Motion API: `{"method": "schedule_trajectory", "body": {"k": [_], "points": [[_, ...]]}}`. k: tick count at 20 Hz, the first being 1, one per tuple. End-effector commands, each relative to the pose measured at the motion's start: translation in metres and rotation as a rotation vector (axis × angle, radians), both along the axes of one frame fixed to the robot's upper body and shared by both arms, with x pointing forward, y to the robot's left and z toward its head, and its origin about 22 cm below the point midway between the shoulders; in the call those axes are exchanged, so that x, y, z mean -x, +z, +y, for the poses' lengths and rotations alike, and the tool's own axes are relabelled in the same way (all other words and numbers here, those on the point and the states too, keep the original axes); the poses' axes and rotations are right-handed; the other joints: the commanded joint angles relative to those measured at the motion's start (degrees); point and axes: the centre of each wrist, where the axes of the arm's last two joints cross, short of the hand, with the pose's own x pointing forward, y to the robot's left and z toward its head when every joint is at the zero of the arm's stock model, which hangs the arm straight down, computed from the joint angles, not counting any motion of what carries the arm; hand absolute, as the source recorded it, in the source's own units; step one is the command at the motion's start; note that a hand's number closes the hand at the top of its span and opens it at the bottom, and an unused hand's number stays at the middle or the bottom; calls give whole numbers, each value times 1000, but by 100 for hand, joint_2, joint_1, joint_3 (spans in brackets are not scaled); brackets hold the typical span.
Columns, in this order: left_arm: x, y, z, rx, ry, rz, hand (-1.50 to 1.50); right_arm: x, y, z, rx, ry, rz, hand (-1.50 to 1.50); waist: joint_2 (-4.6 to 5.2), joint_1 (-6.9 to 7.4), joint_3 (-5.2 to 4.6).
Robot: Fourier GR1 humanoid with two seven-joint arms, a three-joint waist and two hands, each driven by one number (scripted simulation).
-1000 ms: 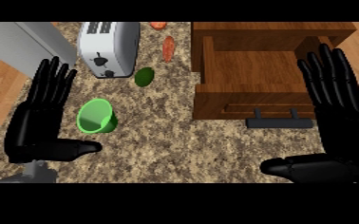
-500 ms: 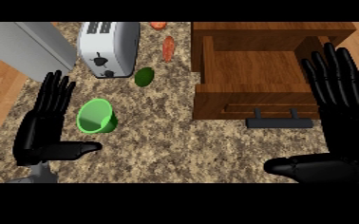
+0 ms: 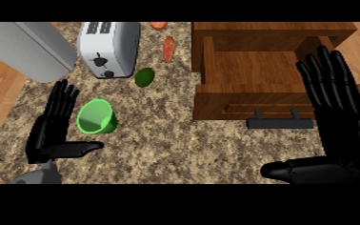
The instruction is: Pick up the cup, place it into the drawer and close the drawer
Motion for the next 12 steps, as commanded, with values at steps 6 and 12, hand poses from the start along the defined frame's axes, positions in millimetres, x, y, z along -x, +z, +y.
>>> {"method": "schedule_trajectory", "body": {"k": [6,12], "points": [[-7,-36,20,-14,8,40,-150,0,-21,0,2,20,2,-150,2,-4,1],[-2,-61,17,-12,27,41,-150,10,-1,-13,-6,34,-12,-150,0,-12,0]]}}
